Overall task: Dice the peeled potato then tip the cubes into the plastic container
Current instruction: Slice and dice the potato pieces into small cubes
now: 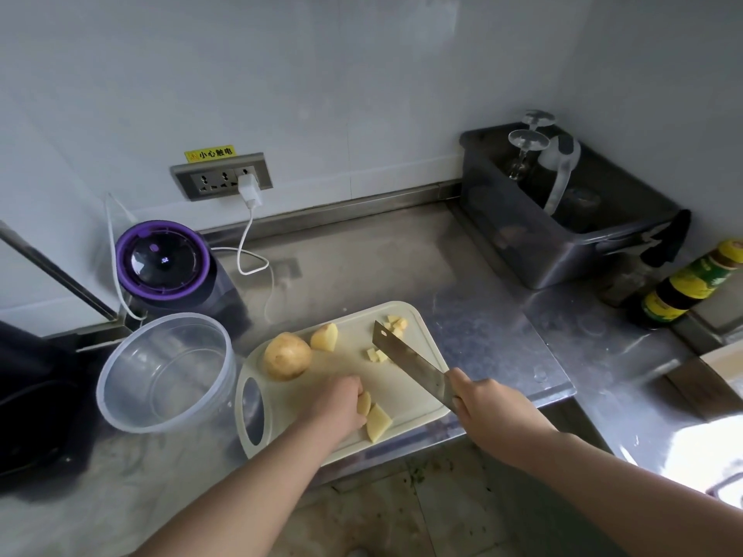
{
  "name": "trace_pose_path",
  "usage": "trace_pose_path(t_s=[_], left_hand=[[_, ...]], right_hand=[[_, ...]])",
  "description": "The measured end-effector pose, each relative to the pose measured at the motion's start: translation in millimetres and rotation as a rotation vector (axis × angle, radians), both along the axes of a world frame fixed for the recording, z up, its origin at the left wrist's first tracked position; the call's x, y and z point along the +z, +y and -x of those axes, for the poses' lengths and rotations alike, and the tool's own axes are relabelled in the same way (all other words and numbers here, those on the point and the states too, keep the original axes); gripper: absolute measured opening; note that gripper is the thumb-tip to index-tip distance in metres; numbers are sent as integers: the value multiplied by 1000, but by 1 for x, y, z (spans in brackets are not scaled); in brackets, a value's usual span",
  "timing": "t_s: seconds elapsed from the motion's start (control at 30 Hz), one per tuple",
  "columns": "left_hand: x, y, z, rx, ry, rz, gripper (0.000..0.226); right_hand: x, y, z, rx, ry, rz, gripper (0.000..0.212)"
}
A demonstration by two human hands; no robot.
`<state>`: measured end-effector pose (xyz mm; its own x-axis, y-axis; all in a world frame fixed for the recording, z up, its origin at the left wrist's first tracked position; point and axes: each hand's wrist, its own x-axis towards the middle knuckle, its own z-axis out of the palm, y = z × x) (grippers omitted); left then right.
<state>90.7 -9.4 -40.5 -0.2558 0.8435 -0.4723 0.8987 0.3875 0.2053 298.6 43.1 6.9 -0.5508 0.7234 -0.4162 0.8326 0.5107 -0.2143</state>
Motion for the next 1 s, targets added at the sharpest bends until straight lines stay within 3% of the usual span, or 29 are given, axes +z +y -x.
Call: trace_pose_path(t_s=[0.27, 0.47, 0.7, 0.8, 1.0], left_hand=[[-6, 6, -9, -17, 105, 74, 47], [-16, 3, -10, -166, 198, 45, 50], [-5, 5, 1, -225, 20, -28, 46], [9, 4, 5, -479, -15, -74, 39], [21, 4, -6, -973, 216, -69, 41]], right_hand=[[2, -2, -3, -11, -6, 8, 24], [6, -1, -3, -27, -8, 13, 24], [6, 2, -5, -29, -8, 10, 22], [7, 2, -7, -18, 2, 3, 21], [9, 1, -8, -19, -5, 9, 20]])
